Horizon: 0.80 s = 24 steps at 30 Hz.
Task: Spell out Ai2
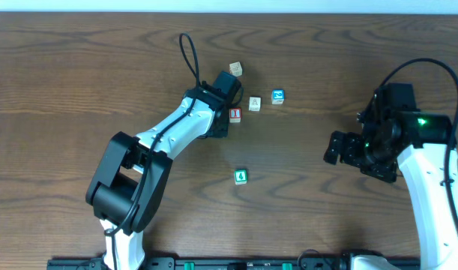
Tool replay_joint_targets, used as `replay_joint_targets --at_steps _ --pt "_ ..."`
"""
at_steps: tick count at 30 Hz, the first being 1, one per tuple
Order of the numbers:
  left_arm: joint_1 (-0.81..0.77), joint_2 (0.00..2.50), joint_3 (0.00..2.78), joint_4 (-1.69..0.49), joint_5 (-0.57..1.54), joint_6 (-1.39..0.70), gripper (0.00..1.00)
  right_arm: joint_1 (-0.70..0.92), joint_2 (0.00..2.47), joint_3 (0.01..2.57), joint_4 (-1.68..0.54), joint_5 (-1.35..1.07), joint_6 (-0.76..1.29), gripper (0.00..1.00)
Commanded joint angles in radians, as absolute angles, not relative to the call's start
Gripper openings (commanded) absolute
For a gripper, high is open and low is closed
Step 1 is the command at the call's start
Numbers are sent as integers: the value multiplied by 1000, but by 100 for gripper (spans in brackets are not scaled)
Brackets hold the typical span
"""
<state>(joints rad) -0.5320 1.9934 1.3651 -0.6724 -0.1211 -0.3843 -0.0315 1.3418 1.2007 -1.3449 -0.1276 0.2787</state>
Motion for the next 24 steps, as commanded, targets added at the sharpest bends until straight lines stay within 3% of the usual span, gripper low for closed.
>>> replay_joint_targets --at_steps 1,24 --pt "-530 1969 1360 -660 -149 -365 38 -38 1340 1199 -1346 -131 292 99" --pt "-531 1968 1361 -646 -166 -343 37 -38 1340 1199 -1345 -131 292 99"
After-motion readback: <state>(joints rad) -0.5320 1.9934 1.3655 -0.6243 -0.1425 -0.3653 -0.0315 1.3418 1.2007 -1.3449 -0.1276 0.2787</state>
